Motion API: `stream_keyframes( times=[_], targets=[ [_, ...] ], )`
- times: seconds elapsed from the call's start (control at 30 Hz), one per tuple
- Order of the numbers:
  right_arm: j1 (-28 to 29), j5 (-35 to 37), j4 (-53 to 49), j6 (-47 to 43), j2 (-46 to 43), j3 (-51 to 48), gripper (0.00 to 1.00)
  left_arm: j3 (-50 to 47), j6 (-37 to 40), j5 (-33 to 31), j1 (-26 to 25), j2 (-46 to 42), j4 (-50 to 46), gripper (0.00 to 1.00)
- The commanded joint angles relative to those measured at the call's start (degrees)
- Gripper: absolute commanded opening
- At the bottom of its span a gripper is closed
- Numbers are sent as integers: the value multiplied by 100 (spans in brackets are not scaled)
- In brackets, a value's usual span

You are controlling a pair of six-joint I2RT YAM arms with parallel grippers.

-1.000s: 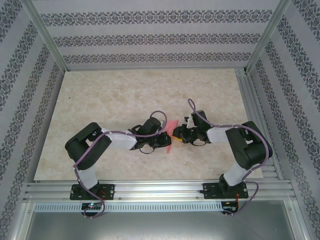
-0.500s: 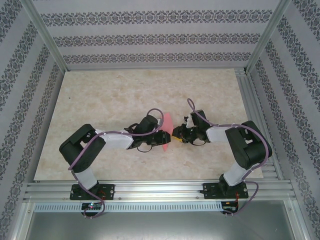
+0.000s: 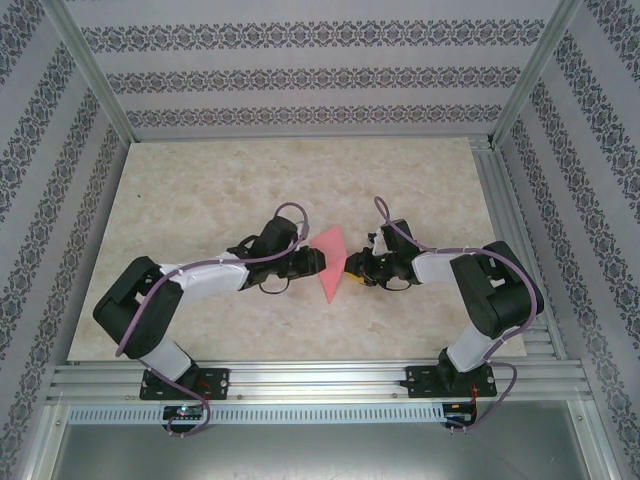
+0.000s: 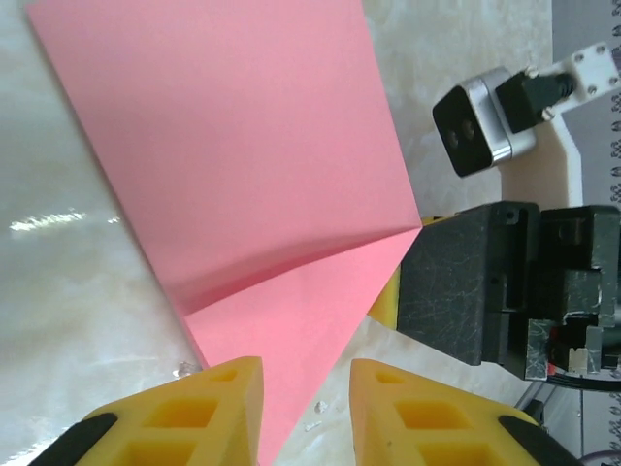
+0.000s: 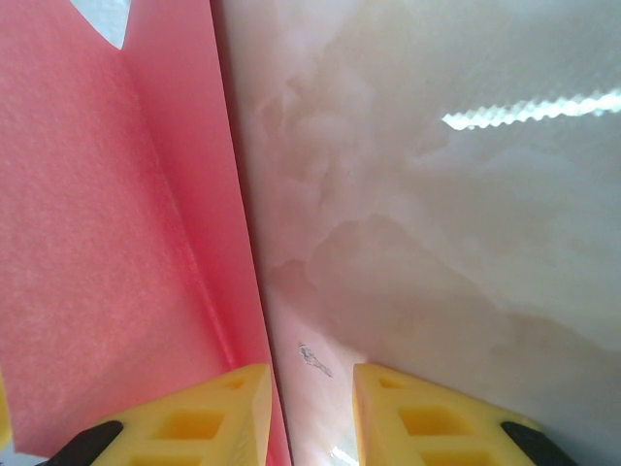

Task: Fold a paper plane with a square sheet of paper (fold left side to right side)
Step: Fold the wing for the fifth time at the center of the table.

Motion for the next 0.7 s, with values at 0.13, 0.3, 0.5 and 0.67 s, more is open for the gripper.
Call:
stream_keyframes(
  times=[0.13,0.3,0.5,0.67],
  targets=[
    [148,283,15,-187,245,93,29,275,276,421,45,559,82,23],
    [155,274,-1,-188,225,101,29,438,313,584,44,858,213,22],
    [156,248,-31,-213,194,128,29,612,344,586,44,1260,241,21],
    [147,218,-81,-249,99,128,29,663,381,511,43,1495,179,20]
  ],
)
